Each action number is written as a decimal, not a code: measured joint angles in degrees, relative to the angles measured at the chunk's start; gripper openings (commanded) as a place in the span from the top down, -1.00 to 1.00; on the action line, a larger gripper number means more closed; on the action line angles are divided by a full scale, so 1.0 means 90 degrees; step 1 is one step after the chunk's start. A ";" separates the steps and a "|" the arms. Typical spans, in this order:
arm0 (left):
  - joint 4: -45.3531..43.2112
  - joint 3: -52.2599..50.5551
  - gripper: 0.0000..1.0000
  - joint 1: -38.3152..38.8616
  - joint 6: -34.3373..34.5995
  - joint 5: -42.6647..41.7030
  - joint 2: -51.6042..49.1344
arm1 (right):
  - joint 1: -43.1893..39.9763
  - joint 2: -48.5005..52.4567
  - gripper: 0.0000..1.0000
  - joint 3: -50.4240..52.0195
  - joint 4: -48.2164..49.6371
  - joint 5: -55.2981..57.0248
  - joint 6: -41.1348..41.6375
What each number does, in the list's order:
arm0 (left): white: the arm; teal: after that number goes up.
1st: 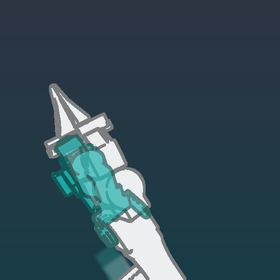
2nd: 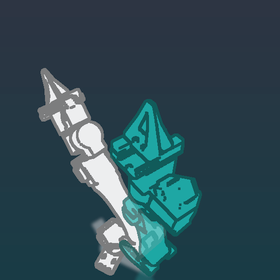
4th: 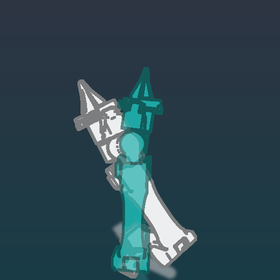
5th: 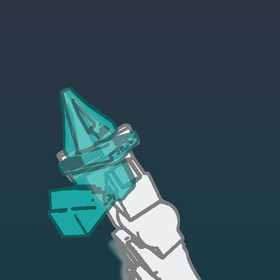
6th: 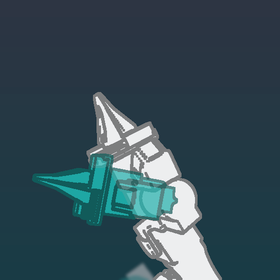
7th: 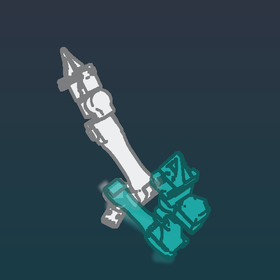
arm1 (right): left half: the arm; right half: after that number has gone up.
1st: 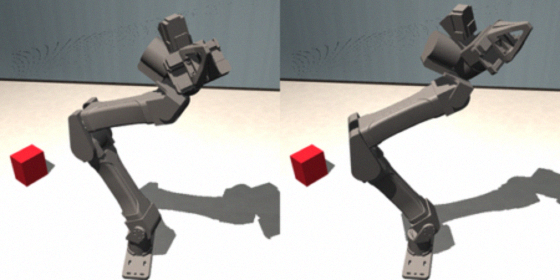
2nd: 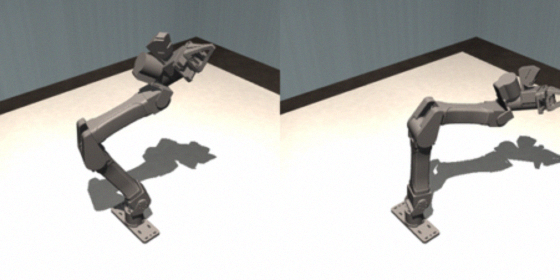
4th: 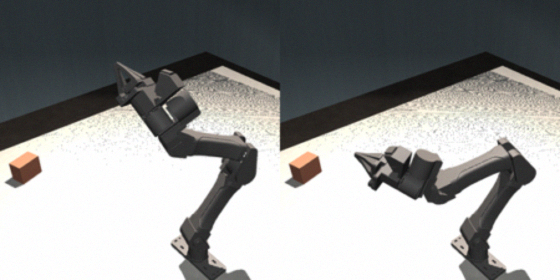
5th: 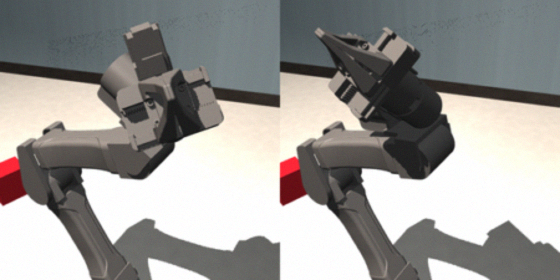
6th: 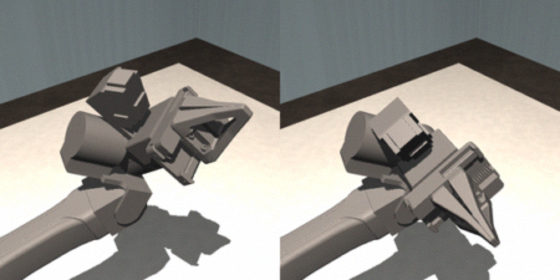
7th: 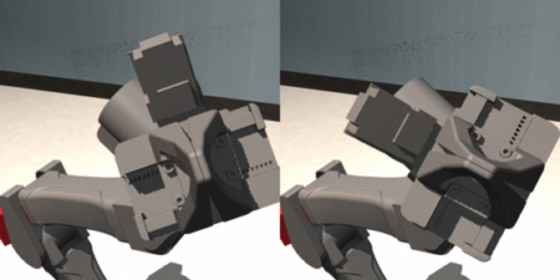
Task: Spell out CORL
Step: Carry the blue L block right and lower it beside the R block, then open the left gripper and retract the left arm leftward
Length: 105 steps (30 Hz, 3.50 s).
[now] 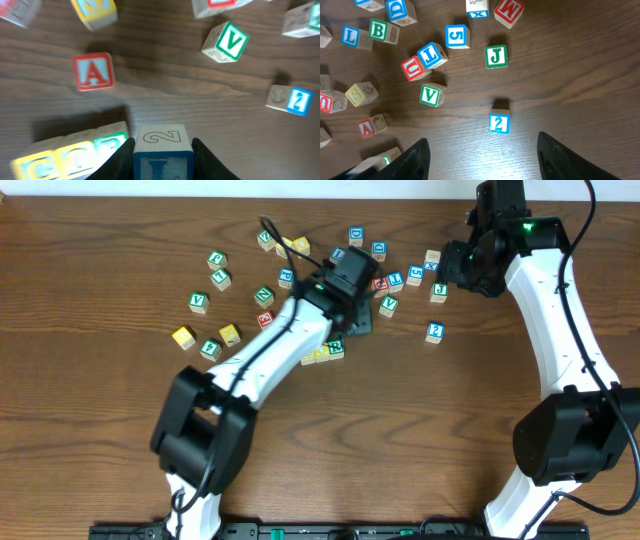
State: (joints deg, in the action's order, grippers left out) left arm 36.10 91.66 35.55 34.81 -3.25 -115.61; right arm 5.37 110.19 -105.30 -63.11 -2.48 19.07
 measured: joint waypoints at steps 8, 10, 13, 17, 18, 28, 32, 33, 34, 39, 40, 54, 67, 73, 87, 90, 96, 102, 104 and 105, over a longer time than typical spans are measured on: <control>-0.0075 0.0000 0.35 0.0095 0.0381 0.0126 -0.0663 | 0.0000 0.0000 -0.27 0.0000 -0.0087 -0.0002 0.0000; -0.0085 0.0000 0.35 0.0095 0.0444 0.0138 -0.0818 | 0.0000 0.0000 -0.27 0.0000 -0.0090 -0.0002 -0.0002; -0.0063 0.0000 0.35 0.0095 0.0471 0.0141 -0.0947 | 0.0000 0.0000 -0.27 0.0000 -0.0090 0.0000 -0.0002; -0.0061 0.0000 0.34 0.0095 0.0481 0.0143 -0.0947 | 0.0000 0.0000 -0.28 0.0000 -0.0087 0.0000 -0.0002; -0.0061 0.0000 0.33 0.0095 0.0488 0.0143 -0.0947 | 0.0000 0.0000 -0.28 0.0000 -0.0087 0.0000 -0.0002; -0.0061 0.0000 0.09 0.0095 0.0508 -0.0049 -0.0947 | 0.0000 0.0000 -0.29 0.0000 -0.0087 0.0000 -0.0002; -0.0063 0.0000 0.04 0.0095 0.0481 -0.0085 -0.0867 | 0.0000 0.0000 -0.30 0.0000 -0.0087 0.0000 -0.0002; -0.0066 -0.0002 0.05 0.0095 0.0440 -0.0097 -0.0733 | 0.0000 0.0000 -0.30 0.0000 -0.0087 0.0000 -0.0002; -0.0066 -0.0002 0.04 0.0095 0.0398 -0.0102 -0.0588 | 0.0000 0.0000 -0.30 0.0000 -0.0087 0.0000 -0.0002; -0.0051 -0.0002 0.04 0.0024 -0.0036 -0.0107 0.0622 | 0.0000 0.0000 -0.30 0.0000 -0.0092 0.0000 -0.0002; -0.0015 -0.0002 0.04 -0.0019 -0.0143 -0.0114 0.0889 | 0.0000 0.0000 -0.29 0.0000 -0.0095 0.0000 -0.0002; 0.2220 -0.0005 0.25 -0.2021 -0.0709 -0.0095 0.2127 | 0.0627 0.0236 -0.04 0.0000 -0.0027 -0.0024 -0.0002; 0.2183 -0.1066 0.40 -0.3320 -0.0704 -0.0078 0.2103 | 0.1413 0.0923 0.34 0.0002 0.0430 -0.0233 0.0017; 0.1622 -0.1763 0.42 -0.3310 -0.0707 -0.0078 0.2059 | 0.1586 0.1175 0.43 0.0002 0.0505 -0.0282 0.0041; 0.1076 -0.2446 0.42 -0.3308 -0.0607 -0.0078 0.2057 | 0.1613 0.1384 0.43 0.0002 0.0804 -0.0372 0.0049; 0.1052 -0.2450 0.42 -0.3310 -0.0534 -0.0078 0.2047 | 0.1639 0.1411 0.46 0.0002 0.0862 -0.0376 0.0049; 0.1049 -0.2482 0.44 -0.3308 -0.0515 -0.0078 0.2028 | 0.1783 0.1651 0.60 0.0002 0.0937 -0.0503 0.0100; 0.1047 -0.2487 0.50 -0.3254 -0.0457 -0.0083 0.1999 | 0.1960 0.1955 0.70 0.0002 0.0903 -0.0588 0.0112; 0.1015 -0.2489 0.50 -0.3201 -0.0408 -0.0097 0.1960 | 0.1979 0.1979 0.70 0.0002 0.0879 -0.0602 0.0117; 0.0984 -0.2492 0.49 -0.3167 -0.0389 -0.0100 0.1940 | 0.1979 0.1987 0.70 0.0002 0.0874 -0.0605 0.0119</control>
State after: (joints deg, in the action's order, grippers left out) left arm 44.95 69.23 7.05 31.31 -4.14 -98.15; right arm 23.18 128.07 -105.27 -55.24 -7.92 20.14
